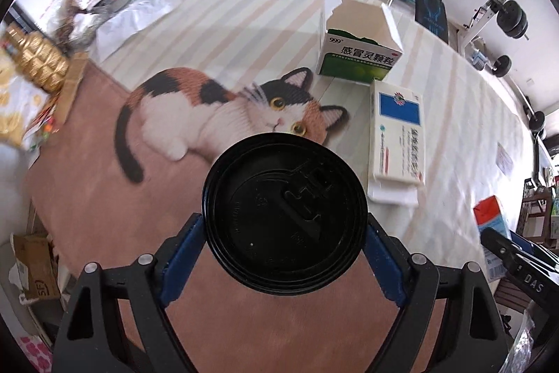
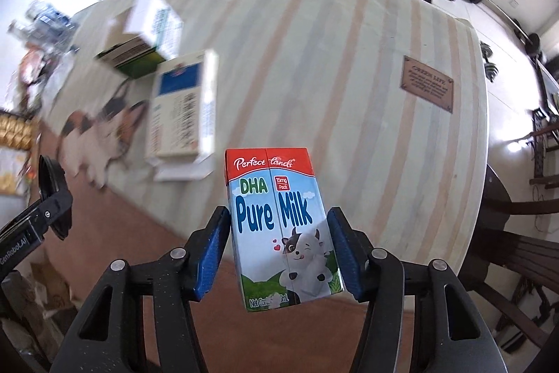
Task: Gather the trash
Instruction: 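Carry the black lid and milk carton from the table to the bin, then open both grippers above the bin, dropping lid and milk carton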
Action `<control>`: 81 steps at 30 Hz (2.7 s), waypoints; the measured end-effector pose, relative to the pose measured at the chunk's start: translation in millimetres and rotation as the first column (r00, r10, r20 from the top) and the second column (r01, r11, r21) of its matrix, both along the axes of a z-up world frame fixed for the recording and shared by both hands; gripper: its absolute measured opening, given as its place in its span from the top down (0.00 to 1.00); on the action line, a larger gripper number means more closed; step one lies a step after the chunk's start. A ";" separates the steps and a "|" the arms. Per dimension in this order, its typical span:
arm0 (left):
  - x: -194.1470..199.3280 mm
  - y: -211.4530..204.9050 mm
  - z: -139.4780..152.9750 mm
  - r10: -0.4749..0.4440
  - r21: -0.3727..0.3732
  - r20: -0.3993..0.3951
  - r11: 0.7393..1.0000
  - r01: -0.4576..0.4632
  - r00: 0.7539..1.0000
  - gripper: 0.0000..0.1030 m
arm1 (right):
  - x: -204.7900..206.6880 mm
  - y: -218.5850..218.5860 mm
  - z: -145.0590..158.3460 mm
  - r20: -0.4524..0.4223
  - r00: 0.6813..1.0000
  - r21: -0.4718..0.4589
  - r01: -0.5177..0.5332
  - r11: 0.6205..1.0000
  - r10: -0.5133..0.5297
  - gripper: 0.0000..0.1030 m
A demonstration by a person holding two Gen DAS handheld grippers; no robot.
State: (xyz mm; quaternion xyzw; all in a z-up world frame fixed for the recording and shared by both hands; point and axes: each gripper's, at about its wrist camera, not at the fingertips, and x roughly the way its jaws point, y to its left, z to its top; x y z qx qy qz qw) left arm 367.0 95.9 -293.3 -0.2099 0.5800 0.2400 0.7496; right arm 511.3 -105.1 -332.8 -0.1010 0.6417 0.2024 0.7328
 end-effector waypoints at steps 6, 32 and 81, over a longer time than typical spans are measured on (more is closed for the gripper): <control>-74.8 6.5 24.2 0.056 0.010 0.065 0.998 -0.056 0.996 0.16 | -59.9 20.1 26.0 0.017 0.997 0.038 -0.076 0.996 0.075 0.43; -458.8 -24.5 -57.2 0.464 -0.116 0.010 0.880 -0.460 0.886 0.16 | -470.0 76.1 -57.7 -0.137 0.846 0.025 -0.517 0.856 0.515 0.44; -646.1 -45.0 -271.7 0.697 -0.106 -0.335 0.641 -0.760 0.634 0.07 | -612.9 124.5 -276.2 -0.217 0.623 -0.109 -0.780 0.616 0.751 0.02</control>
